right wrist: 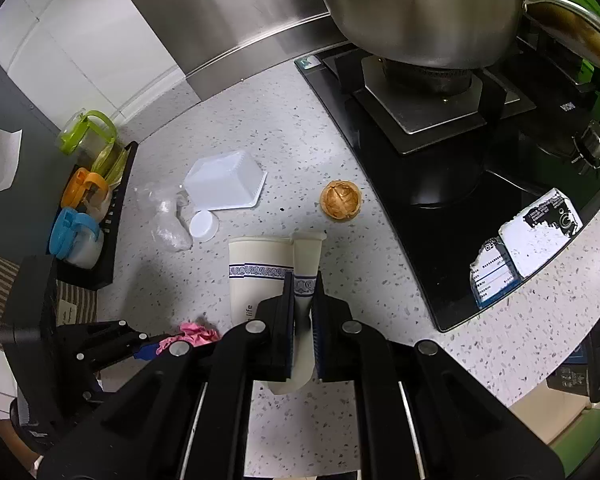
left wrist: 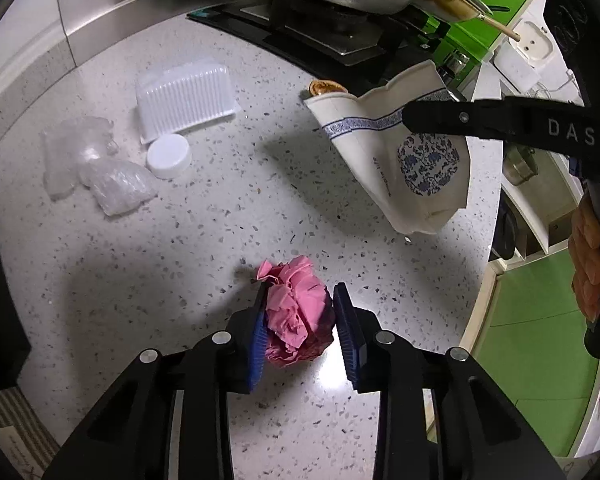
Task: Collect trash
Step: 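Carry the pink tissue and white paper cup to the pink wastebasket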
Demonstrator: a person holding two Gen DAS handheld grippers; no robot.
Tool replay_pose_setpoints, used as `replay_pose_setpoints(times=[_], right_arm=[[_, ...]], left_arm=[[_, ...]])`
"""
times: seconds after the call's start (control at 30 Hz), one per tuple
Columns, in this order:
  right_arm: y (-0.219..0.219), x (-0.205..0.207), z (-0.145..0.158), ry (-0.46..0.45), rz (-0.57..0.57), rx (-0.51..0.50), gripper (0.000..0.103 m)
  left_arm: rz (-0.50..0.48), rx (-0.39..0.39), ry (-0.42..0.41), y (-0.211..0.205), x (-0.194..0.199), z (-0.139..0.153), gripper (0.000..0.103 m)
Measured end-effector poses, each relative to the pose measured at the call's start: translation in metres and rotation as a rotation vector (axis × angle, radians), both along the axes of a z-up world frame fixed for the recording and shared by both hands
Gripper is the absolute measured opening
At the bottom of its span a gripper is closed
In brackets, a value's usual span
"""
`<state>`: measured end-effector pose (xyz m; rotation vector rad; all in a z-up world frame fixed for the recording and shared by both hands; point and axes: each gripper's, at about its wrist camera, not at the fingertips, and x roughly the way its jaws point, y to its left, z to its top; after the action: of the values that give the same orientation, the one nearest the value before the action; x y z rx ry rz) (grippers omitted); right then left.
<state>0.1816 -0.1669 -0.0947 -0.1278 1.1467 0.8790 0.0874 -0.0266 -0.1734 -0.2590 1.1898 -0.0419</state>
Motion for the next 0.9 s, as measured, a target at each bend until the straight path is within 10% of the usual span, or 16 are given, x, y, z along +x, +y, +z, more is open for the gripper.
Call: replay_pose_setpoints(times=[0.53, 0.9], right_arm=[[-0.074, -0.068, 0.074, -0.117, -0.203, -0.025, 0.007], [-0.206, -0.133, 0.094, -0.156, -0.521, -0.067, 0.007]], left_arm=[[-0.192, 0.092, -0.13, -0.01, -0.025, 0.097, 0.03], [-0.464, 0.073, -0.252, -0.099, -0.027, 0.14, 0.03]])
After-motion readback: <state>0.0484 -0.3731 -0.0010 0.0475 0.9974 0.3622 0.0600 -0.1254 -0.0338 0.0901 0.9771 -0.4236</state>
